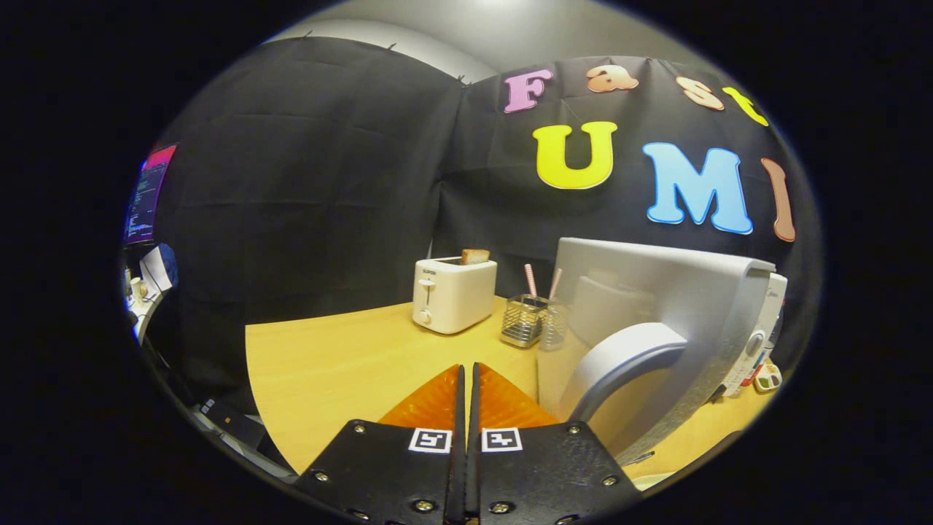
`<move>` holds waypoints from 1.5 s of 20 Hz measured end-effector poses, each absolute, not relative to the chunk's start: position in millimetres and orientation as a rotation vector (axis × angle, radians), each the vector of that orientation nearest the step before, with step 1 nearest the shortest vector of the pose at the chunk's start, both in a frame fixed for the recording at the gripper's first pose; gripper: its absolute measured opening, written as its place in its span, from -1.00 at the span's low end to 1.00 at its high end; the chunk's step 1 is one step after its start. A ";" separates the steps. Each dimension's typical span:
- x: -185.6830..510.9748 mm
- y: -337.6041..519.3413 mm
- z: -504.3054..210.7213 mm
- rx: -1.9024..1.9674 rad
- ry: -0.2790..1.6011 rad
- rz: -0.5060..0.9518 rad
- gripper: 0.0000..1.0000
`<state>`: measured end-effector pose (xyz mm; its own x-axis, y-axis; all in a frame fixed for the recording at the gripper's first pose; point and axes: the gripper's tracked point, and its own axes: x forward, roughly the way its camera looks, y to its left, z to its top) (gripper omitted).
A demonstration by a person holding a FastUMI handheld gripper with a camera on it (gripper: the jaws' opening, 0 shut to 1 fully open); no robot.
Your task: Open the microwave, put the food inside, and close the microwave door.
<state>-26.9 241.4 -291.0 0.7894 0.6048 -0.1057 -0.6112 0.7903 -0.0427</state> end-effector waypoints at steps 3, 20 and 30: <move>3.0 202.4 -294.9 -0.067 0.107 0.524 -0.98; 166.0 60.7 -284.4 0.031 0.121 0.106 -0.98; 208.7 41.7 -287.9 -0.059 0.170 -0.036 -0.87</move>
